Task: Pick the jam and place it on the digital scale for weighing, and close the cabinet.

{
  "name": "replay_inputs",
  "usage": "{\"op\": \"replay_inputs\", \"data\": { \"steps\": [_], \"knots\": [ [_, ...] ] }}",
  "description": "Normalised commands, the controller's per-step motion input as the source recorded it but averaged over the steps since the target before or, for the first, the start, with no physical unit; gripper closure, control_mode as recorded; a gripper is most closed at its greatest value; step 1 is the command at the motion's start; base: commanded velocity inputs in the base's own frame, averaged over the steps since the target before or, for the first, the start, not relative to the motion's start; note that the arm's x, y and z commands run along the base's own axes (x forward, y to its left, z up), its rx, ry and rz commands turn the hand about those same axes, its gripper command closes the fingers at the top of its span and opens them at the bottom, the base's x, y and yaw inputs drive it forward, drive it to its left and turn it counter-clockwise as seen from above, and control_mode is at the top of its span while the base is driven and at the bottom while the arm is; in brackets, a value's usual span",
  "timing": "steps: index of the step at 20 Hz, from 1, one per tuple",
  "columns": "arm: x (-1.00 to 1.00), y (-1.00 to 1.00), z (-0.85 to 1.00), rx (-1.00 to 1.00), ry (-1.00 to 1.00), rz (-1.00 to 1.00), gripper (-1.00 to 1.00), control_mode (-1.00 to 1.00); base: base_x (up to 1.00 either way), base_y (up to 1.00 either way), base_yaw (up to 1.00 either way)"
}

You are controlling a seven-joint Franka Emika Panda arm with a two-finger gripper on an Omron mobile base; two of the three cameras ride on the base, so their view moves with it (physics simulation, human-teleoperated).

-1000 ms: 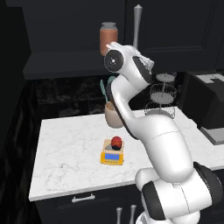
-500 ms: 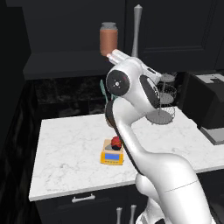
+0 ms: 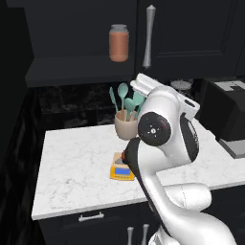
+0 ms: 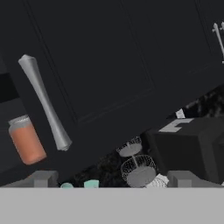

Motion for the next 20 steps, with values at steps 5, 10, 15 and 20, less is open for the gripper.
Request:
{"op": "replay_inputs", "data": {
  "steps": [5,10,15,20],
  "knots": [
    [-1.0,-0.02,-0.33,-0.12,0.0,0.07,-1.0,-1.0,0.0,0.0,0.0],
    [-0.96,0.0,-0.05,-0.03,-0.03,0.02,-1.0,-1.0,0.0,0.0,0.0],
    [-0.61,0.0,0.0,-0.03,-0.03,0.0,-1.0,-1.0,0.0,0.0,0.0],
    [-0.09,-0.01,0.0,0.0,0.0,0.0,-1.0,-1.0,0.0,0.0,0.0]
  ]
}}
